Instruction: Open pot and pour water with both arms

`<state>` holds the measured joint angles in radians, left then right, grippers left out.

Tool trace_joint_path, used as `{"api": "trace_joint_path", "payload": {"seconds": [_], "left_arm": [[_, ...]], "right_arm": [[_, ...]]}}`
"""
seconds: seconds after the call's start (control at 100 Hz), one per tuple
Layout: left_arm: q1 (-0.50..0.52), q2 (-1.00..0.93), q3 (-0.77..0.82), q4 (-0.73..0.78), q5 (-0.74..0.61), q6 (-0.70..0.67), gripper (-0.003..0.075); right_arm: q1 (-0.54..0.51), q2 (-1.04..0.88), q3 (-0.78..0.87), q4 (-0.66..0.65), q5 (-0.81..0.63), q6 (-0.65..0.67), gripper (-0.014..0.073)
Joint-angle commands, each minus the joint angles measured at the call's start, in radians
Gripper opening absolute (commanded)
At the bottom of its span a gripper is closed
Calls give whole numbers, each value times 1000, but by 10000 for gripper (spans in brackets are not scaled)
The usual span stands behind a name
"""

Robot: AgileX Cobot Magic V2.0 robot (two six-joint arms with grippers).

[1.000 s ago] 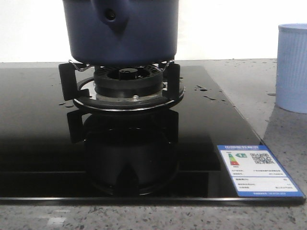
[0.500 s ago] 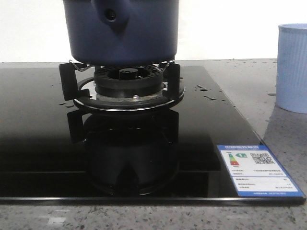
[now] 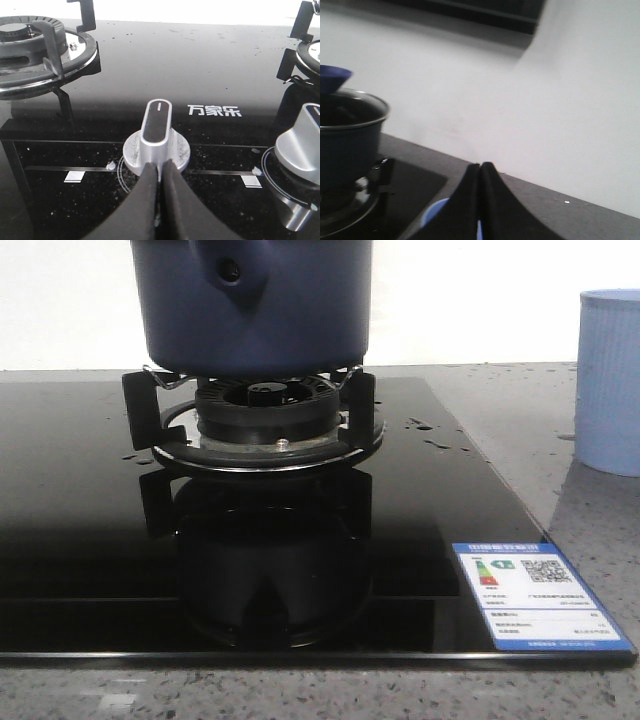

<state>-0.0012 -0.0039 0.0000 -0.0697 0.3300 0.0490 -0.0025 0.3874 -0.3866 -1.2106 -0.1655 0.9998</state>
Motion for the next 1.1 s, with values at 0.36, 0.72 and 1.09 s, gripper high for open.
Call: {"api": "trace_joint_path", "payload": {"seconds": [0.36, 0.72, 1.09], "left_arm": [[-9, -26, 35, -15, -42, -8, -19], [-9, -26, 35, -17, -42, -8, -19], [-9, -26, 35, -17, -42, -8, -19]], "right_arm": [[24, -40, 107, 530, 200, -439, -74], [-9, -164, 351, 1010, 202, -813, -74], [-93, -418, 422, 1104, 473, -813, -74]]}}
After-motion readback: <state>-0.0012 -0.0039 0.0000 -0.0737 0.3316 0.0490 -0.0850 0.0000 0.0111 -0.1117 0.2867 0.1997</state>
